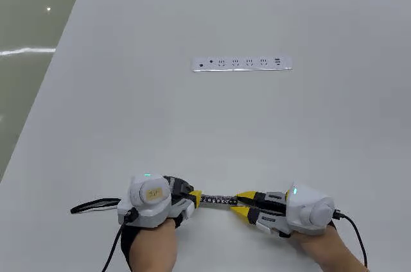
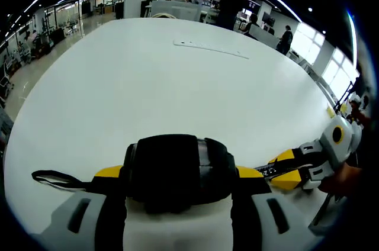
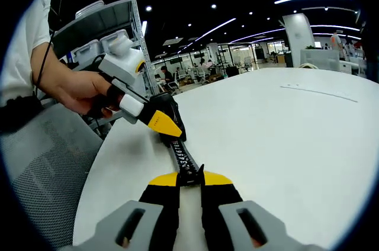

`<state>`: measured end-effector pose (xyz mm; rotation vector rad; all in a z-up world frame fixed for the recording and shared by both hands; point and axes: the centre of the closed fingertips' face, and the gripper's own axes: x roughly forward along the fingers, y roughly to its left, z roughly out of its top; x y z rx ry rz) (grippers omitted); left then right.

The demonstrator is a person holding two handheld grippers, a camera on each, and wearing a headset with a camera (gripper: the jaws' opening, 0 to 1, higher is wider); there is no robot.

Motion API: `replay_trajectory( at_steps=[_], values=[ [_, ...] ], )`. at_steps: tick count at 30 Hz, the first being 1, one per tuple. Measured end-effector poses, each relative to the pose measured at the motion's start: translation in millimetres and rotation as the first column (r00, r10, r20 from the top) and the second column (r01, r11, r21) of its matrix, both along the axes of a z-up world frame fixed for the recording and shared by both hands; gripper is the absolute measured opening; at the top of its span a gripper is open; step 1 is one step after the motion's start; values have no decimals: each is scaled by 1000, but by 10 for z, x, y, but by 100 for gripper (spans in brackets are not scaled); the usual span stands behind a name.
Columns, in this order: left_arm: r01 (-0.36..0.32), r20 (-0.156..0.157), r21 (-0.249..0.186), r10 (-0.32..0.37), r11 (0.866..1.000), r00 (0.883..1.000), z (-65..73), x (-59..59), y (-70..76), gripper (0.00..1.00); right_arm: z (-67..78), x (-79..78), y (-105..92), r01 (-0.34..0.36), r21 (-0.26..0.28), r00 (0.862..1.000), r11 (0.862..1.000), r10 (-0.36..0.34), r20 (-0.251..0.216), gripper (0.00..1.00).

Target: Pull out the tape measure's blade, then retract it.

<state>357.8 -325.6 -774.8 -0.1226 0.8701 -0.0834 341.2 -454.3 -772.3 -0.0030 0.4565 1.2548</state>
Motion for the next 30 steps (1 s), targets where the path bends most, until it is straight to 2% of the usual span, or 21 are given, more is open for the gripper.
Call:
replay_trajectory(
  at_steps=[30],
  values=[
    [-11,6,-18,11,1000,1000,8,3,4,70,-41,31,266,-23,-10,1000,1000,23,1,11]
  ],
)
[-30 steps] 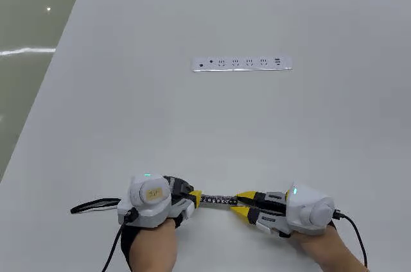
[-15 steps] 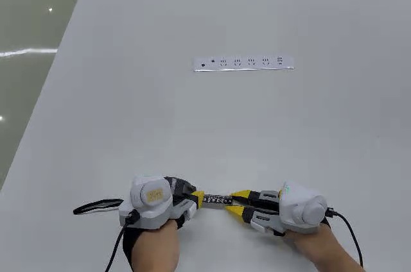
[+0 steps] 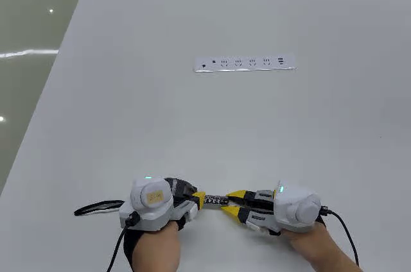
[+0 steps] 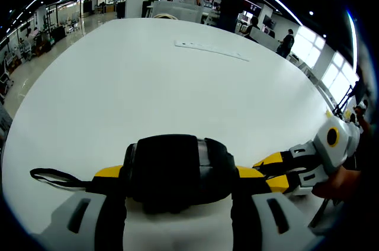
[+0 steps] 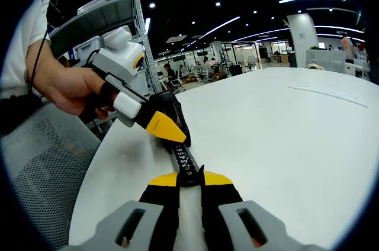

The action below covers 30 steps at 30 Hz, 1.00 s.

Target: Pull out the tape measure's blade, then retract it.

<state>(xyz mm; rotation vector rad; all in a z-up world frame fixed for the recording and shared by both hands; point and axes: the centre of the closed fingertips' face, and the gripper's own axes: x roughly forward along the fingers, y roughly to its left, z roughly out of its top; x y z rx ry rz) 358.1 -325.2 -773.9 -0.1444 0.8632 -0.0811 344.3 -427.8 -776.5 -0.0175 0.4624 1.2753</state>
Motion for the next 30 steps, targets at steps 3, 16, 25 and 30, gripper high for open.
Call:
replay_trajectory(
  at_steps=[3,16,25,30],
  values=[
    [1,-3,0,-1,1000,1000,-3,0,0,70,17,-2,12,-2,5,1000,1000,2,1,11],
    [6,-9,10,-6,1000,1000,-5,-1,1,69,3,-5,167,-23,-6,1000,1000,23,8,11],
    [-3,-7,2,3,1000,1000,-7,-1,5,69,-3,21,295,-34,-8,999,999,34,11,11],
    [-9,-8,-7,9,1000,1000,0,-1,4,70,-1,21,373,-44,-7,999,999,44,10,11]
  ],
)
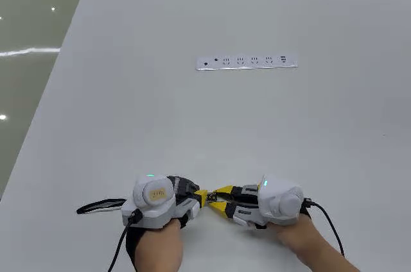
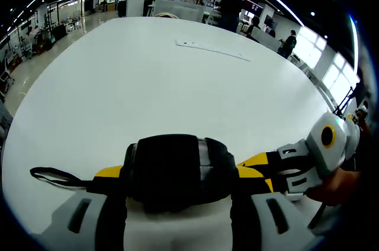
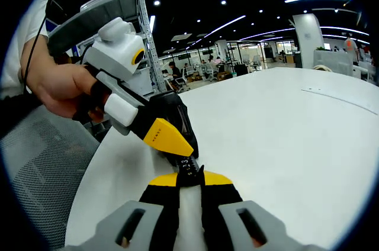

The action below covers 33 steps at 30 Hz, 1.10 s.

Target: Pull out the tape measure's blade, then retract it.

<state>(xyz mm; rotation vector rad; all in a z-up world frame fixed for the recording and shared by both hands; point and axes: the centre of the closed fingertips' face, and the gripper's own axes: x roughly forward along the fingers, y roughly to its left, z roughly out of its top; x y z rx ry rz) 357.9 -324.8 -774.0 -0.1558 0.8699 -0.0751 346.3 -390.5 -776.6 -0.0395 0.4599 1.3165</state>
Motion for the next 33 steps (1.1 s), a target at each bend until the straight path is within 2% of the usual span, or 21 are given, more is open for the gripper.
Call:
replay_trajectory(
  at_steps=[7,18,33],
  values=[
    [-4,-2,-13,4,1000,1000,2,0,5,70,-6,-2,114,-15,-2,1000,1000,15,9,11],
    [-12,4,-29,12,1000,1000,5,7,8,70,-20,7,178,-34,-7,999,999,34,19,11],
    [-10,4,-27,10,1000,1000,5,8,4,70,-15,6,175,-33,-8,999,999,33,23,13]
  ],
)
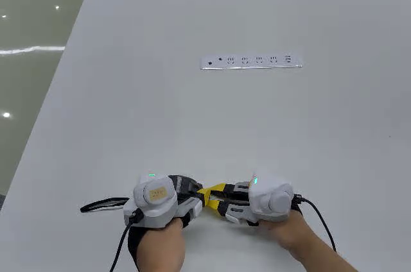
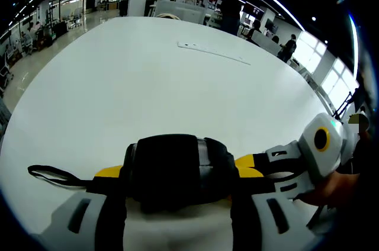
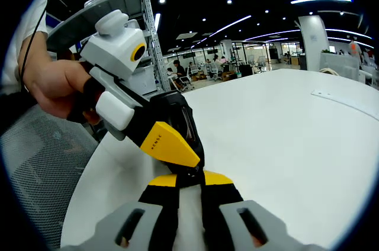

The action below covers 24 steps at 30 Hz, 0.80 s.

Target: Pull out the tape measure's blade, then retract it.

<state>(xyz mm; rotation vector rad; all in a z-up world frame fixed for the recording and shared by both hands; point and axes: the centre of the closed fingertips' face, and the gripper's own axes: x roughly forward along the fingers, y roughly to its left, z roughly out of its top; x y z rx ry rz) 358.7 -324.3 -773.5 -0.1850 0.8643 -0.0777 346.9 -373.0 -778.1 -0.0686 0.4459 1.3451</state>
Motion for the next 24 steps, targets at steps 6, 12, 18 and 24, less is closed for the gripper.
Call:
replay_trajectory(
  at_steps=[6,12,18,24],
  values=[
    [10,4,8,-10,1000,1000,2,7,0,71,6,-2,2,-1,-7,1000,1000,1,6,14],
    [63,14,43,-64,997,998,11,9,-11,71,17,12,-15,5,-13,1000,1000,-5,19,18],
    [86,24,34,-87,996,996,22,8,-41,74,35,-3,-26,5,-11,1000,1000,-5,10,27],
    [133,59,53,-136,990,989,74,25,-93,81,53,-9,-68,31,-6,999,999,-31,-16,37]
  ],
)
